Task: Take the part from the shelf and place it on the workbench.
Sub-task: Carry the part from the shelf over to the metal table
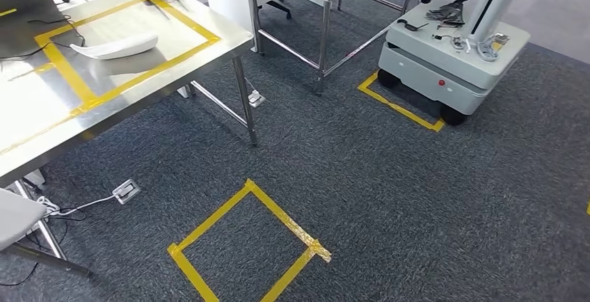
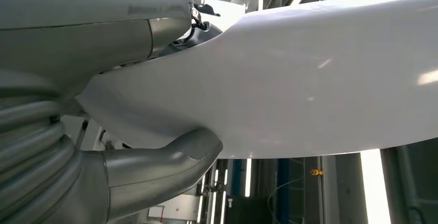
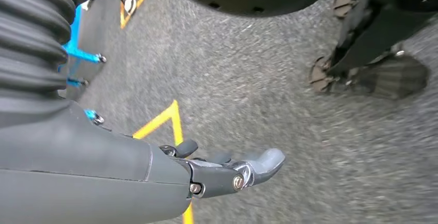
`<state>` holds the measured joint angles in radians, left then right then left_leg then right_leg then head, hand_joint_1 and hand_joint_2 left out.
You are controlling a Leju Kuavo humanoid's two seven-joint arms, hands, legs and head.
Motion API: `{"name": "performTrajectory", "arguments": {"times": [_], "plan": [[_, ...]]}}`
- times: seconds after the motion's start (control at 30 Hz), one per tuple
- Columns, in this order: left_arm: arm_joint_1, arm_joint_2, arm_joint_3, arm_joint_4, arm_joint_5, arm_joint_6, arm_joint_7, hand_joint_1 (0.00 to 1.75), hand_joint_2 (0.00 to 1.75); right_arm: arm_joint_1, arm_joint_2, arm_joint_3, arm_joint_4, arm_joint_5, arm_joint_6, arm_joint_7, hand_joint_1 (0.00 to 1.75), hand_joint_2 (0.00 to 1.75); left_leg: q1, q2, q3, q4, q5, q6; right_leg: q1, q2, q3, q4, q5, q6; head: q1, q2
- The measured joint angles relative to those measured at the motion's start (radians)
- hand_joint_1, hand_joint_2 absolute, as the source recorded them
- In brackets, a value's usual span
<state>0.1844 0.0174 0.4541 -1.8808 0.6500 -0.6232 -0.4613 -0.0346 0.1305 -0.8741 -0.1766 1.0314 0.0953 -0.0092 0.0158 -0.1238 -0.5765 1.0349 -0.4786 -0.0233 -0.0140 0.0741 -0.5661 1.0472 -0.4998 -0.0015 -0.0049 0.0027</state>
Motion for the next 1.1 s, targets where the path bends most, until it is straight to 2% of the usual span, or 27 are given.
{"name": "performTrajectory", "arguments": {"times": [0.07, 0.1, 0.17, 0.2, 0.23, 0.27, 0.3, 0.33, 0.37, 0.4, 0.47, 0.5, 0.53, 0.57, 0.6, 0.63, 0.67, 0.73, 0.77, 0.8, 0.83, 0.87, 0.9, 0.97, 1.0, 1.03, 1.1], "plan": [[-0.001, 0.001, -0.001, -0.005, 0.004, 0.006, -0.006, 1.75, 1.75, -0.003, 0.000, -0.003, 0.000, -0.002, -0.002, -0.004, 0.00, 1.75, 0.002, -0.022, -0.008, -0.006, 0.005, -0.015, 0.002, -0.019, 0.001, -0.005, 0.001, -0.009, 0.000, 0.000], [0.000, 0.002, -0.001, -0.007, 0.006, 0.008, -0.009, 1.75, 1.75, -0.004, 0.001, -0.003, 0.000, 0.001, -0.002, -0.003, 0.00, 1.75, 0.002, -0.017, -0.012, -0.005, 0.005, -0.021, 0.001, -0.032, 0.003, -0.010, 0.004, -0.017, -0.001, 0.000], [-0.005, 0.006, -0.003, -0.010, 0.006, 0.015, -0.016, 1.75, 1.75, -0.004, 0.001, -0.004, 0.000, 0.008, -0.001, 0.001, 0.00, 1.75, -0.001, 0.038, -0.036, 0.041, -0.027, -0.029, -0.001, -0.060, 0.005, -0.020, 0.009, -0.032, -0.003, 0.000], [-0.008, 0.009, -0.004, -0.010, 0.005, 0.019, -0.019, 1.75, 1.75, -0.003, 0.001, -0.004, 0.000, 0.010, -0.002, 0.002, 0.00, 1.75, -0.001, 0.076, -0.059, 0.093, -0.058, -0.032, -0.001, -0.075, 0.005, -0.022, 0.010, -0.037, -0.004, 0.000], [-0.011, 0.011, -0.005, -0.010, 0.004, 0.023, -0.022, 1.75, 1.75, -0.001, 0.000, -0.004, 0.000, 0.011, -0.004, 0.002, 0.00, 1.75, -0.002, 0.101, -0.090, 0.159, -0.093, -0.036, 0.001, -0.089, 0.005, -0.023, 0.010, -0.040, -0.005, 0.000], [-0.011, 0.012, -0.006, -0.009, 0.004, 0.025, -0.026, 1.75, 1.75, 0.000, 0.000, -0.004, 0.000, 0.011, -0.005, 0.002, 0.00, 1.75, -0.001, 0.112, -0.118, 0.221, -0.119, -0.039, 0.003, -0.104, 0.004, -0.022, 0.009, -0.041, -0.005, 0.000], [-0.010, 0.013, -0.006, -0.009, 0.004, 0.026, -0.029, 1.75, 1.75, 0.000, 0.000, -0.004, 0.000, 0.011, -0.006, 0.001, 0.00, 1.75, 0.000, 0.117, -0.134, 0.260, -0.130, -0.040, 0.004, -0.118, 0.004, -0.022, 0.007, -0.042, -0.005, 0.000], [-0.009, 0.015, -0.006, -0.008, 0.005, 0.026, -0.032, 1.75, 1.75, 0.000, 0.000, -0.004, 0.000, 0.012, -0.006, 0.001, 0.00, 1.75, 0.000, 0.120, -0.132, 0.263, -0.121, -0.041, 0.004, -0.133, 0.005, -0.021, 0.006, -0.041, -0.005, 0.000], [-0.009, 0.017, -0.006, -0.008, 0.006, 0.026, -0.034, 1.75, 1.75, 0.000, 0.000, -0.004, 0.000, 0.012, -0.006, 0.000, 0.00, 1.75, 0.000, 0.125, -0.110, 0.226, -0.096, -0.040, 0.005, -0.147, 0.006, -0.020, 0.004, -0.040, -0.005, 0.000], [-0.009, 0.019, -0.006, -0.008, 0.007, 0.026, -0.035, 1.75, 1.75, -0.001, 0.000, -0.004, 0.000, 0.014, -0.006, -0.001, 0.00, 1.75, -0.001, 0.143, -0.071, 0.157, -0.062, -0.037, 0.005, -0.161, 0.009, -0.018, 0.001, -0.038, -0.005, 0.000], [-0.010, 0.021, -0.007, -0.008, 0.008, 0.026, -0.037, 1.75, 1.75, -0.001, 0.000, -0.004, 0.000, 0.019, -0.008, -0.003, 0.00, 1.75, -0.006, 0.195, -0.005, 0.034, -0.018, -0.023, 0.010, -0.184, 0.016, -0.014, -0.006, -0.030, -0.005, 0.000], [-0.009, 0.022, -0.007, -0.007, 0.007, 0.026, -0.037, 1.75, 1.75, -0.002, -0.001, -0.004, 0.000, 0.021, -0.009, -0.004, 0.00, 1.75, -0.009, 0.211, 0.009, 0.003, -0.011, -0.015, 0.012, -0.195, 0.019, -0.013, -0.009, -0.024, -0.004, 0.000], [-0.009, 0.023, -0.007, -0.007, 0.006, 0.026, -0.038, 1.75, 1.75, -0.002, -0.002, -0.004, 0.000, 0.022, -0.011, -0.004, 0.00, 1.75, -0.011, 0.211, 0.009, -0.003, -0.012, -0.008, 0.013, -0.206, 0.023, -0.014, -0.012, -0.019, -0.003, 0.000], [-0.008, 0.024, -0.007, -0.007, 0.005, 0.026, -0.038, 1.75, 1.75, -0.002, -0.002, -0.004, 0.000, 0.024, -0.013, -0.005, 0.00, 1.75, -0.011, 0.197, 0.005, -0.004, -0.010, -0.002, 0.013, -0.218, 0.027, -0.017, -0.013, -0.013, -0.003, 0.000], [-0.007, 0.025, -0.007, -0.007, 0.004, 0.026, -0.040, 1.75, 1.75, -0.004, -0.004, -0.004, 0.000, 0.025, -0.014, -0.004, 0.00, 1.75, -0.008, 0.183, 0.006, -0.007, -0.007, 0.003, 0.012, -0.218, 0.031, -0.016, -0.016, -0.006, -0.003, 0.000], [-0.007, 0.027, -0.007, -0.007, 0.004, 0.026, -0.042, 1.75, 1.75, -0.004, -0.006, -0.004, 0.000, 0.025, -0.014, -0.004, 0.00, 1.75, -0.005, 0.170, 0.008, -0.011, -0.003, 0.009, 0.010, -0.200, 0.031, -0.007, -0.025, 0.001, -0.003, 0.000], [-0.009, 0.027, -0.008, -0.007, 0.004, 0.026, -0.044, 1.75, 1.75, -0.005, -0.008, -0.004, 0.000, 0.025, -0.015, -0.003, 0.00, 1.75, -0.001, 0.156, 0.010, -0.014, 0.001, 0.015, 0.009, -0.169, 0.022, 0.020, -0.045, 0.006, -0.002, 0.000], [-0.013, 0.027, -0.011, -0.006, 0.006, 0.027, -0.046, 1.75, 1.75, -0.002, -0.011, -0.004, 0.000, 0.026, -0.015, 0.001, 0.00, 1.75, 0.003, 0.129, 0.010, -0.016, 0.006, 0.023, 0.005, -0.099, -0.029, 0.133, -0.107, 0.013, 0.000, 0.000], [-0.014, 0.027, -0.014, -0.004, 0.006, 0.027, -0.045, 1.75, 1.75, 0.000, -0.012, -0.004, 0.000, 0.026, -0.015, 0.004, 0.00, 1.75, 0.003, 0.114, 0.008, -0.015, 0.007, 0.025, 0.005, -0.084, -0.063, 0.200, -0.135, 0.014, 0.001, 0.000], [-0.014, 0.027, -0.016, -0.002, 0.006, 0.028, -0.045, 1.75, 1.75, 0.001, -0.012, -0.004, 0.000, 0.026, -0.014, 0.006, 0.00, 1.75, 0.002, 0.098, 0.007, -0.014, 0.007, 0.025, 0.005, -0.079, -0.089, 0.247, -0.147, 0.015, 0.001, 0.000], [-0.014, 0.027, -0.017, -0.001, 0.006, 0.029, -0.045, 1.75, 1.75, 0.002, -0.013, -0.004, 0.000, 0.025, -0.014, 0.008, 0.00, 1.75, 0.002, 0.082, 0.006, -0.012, 0.007, 0.025, 0.005, -0.077, -0.100, 0.259, -0.138, 0.014, 0.001, 0.000], [-0.013, 0.027, -0.017, 0.000, 0.006, 0.029, -0.046, 1.75, 1.75, 0.003, -0.014, -0.004, 0.000, 0.024, -0.015, 0.009, 0.00, 1.75, 0.003, 0.066, 0.006, -0.009, 0.006, 0.023, 0.004, -0.073, -0.092, 0.232, -0.109, 0.013, 0.001, 0.000], [-0.012, 0.027, -0.017, 0.001, 0.006, 0.029, -0.046, 1.75, 1.75, 0.003, -0.015, -0.004, 0.000, 0.020, -0.015, 0.010, 0.00, 1.75, 0.003, 0.050, 0.006, -0.006, 0.005, 0.021, 0.002, -0.064, -0.067, 0.169, -0.068, 0.011, 0.001, 0.000], [-0.013, 0.027, -0.019, 0.001, 0.006, 0.029, -0.047, 1.75, 1.75, 0.004, -0.017, -0.006, 0.000, 0.016, -0.015, 0.013, 0.00, 1.75, 0.004, 0.023, 0.002, 0.000, 0.003, 0.012, -0.002, -0.013, -0.014, 0.040, -0.011, 0.008, 0.000, 0.000], [-0.014, 0.027, -0.020, 0.002, 0.004, 0.029, -0.047, 1.75, 1.75, 0.003, -0.018, -0.008, 0.000, 0.017, -0.016, 0.015, 0.00, 1.75, 0.004, 0.013, -0.001, 0.002, 0.003, 0.006, -0.003, 0.006, -0.001, 0.004, -0.001, 0.006, 0.000, 0.000], [-0.014, 0.027, -0.022, 0.003, 0.000, 0.029, -0.047, 1.75, 1.75, 0.003, -0.018, -0.009, 0.000, 0.021, -0.016, 0.018, 0.00, 1.75, 0.005, 0.003, -0.005, 0.001, 0.004, -0.001, -0.001, 0.016, 0.002, -0.008, -0.002, 0.004, 0.000, 0.000], [-0.013, 0.028, -0.025, 0.005, -0.009, 0.034, -0.050, 1.75, 1.75, 0.000, -0.018, -0.010, 0.000, 0.017, -0.022, 0.018, 0.00, 1.75, 0.008, -0.009, -0.011, -0.004, 0.008, -0.016, 0.000, -0.004, 0.003, -0.013, 0.003, -0.006, 0.000, 0.000]]}}
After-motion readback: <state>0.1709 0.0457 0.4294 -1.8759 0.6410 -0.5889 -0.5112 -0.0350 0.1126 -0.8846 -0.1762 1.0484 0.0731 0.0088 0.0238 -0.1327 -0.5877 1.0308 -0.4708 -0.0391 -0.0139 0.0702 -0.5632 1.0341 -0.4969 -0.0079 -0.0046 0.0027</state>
